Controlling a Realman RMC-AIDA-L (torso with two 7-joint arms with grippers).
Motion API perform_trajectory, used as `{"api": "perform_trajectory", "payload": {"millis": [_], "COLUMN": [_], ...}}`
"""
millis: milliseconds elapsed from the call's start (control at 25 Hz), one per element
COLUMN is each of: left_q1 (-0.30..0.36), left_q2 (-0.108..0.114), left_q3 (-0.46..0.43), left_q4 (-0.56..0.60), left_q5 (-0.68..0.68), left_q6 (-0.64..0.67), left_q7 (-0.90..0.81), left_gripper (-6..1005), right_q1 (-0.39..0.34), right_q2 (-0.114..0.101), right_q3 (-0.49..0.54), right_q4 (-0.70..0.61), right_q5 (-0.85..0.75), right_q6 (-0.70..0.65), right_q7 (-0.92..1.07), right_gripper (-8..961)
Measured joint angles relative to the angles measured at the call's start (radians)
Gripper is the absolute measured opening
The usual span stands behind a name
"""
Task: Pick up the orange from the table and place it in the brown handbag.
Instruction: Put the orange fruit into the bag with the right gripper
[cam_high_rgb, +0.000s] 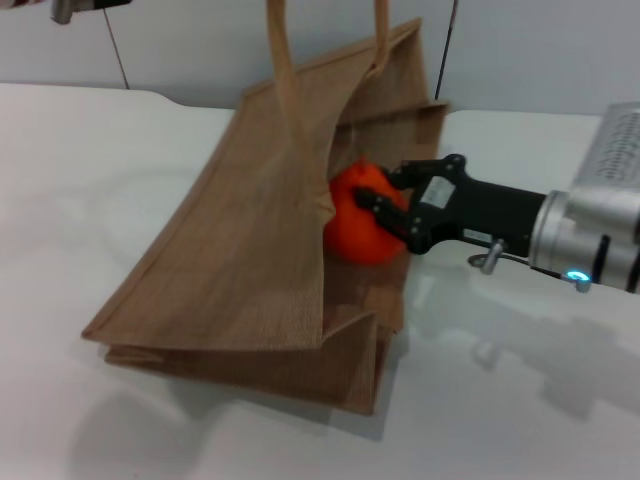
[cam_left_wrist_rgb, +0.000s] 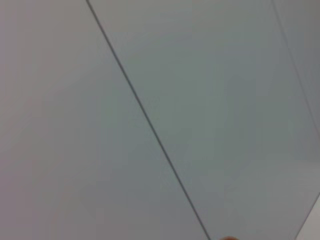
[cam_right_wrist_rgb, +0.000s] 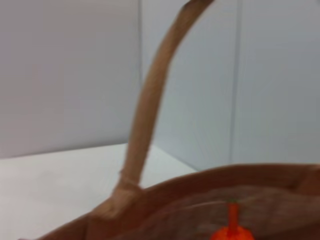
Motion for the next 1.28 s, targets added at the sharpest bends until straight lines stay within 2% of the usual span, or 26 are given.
{"api": "perform_trajectory", "payload": {"millis": [360,600,800,1240,1280], "left_q1": [-0.003,0.003,0.007,0.009,0.009], "left_q2": [-0.001,-0.001,-0.001,0.0,0.0], "left_q3": [0.013,0.014,0.014,0.014,0.014], "left_q4": [0.001,0.001,0.001,-0.005,-0.006], "left_q5": [-0.042,-0.043,-0.036,-0.035,-0.035], "left_q6": [0.013,0.013,0.014,0.024,0.024], "left_q7": [0.024,0.024,0.024,0.024,0.024], "left_gripper": [187,201,213,238,241], "right_q1": [0.11,0.112,0.105,0.113,0.113], "right_q2": [-0.001,0.0,0.0,0.0,0.0], "right_q3": [-0.08,-0.083,-0.082,-0.081,-0.081], "right_q4": [-0.107,-0.11,-0.111,-0.121,-0.121], "right_q5": [-0.003,0.037,0.073,0.076,0.076], "right_q6": [-0.033,-0.038,-0.046,-0.049,-0.049], "right_q7": [-0.05,-0.057,-0.056,-0.055,-0.054], "right_gripper": [231,183,210,711,730]}}
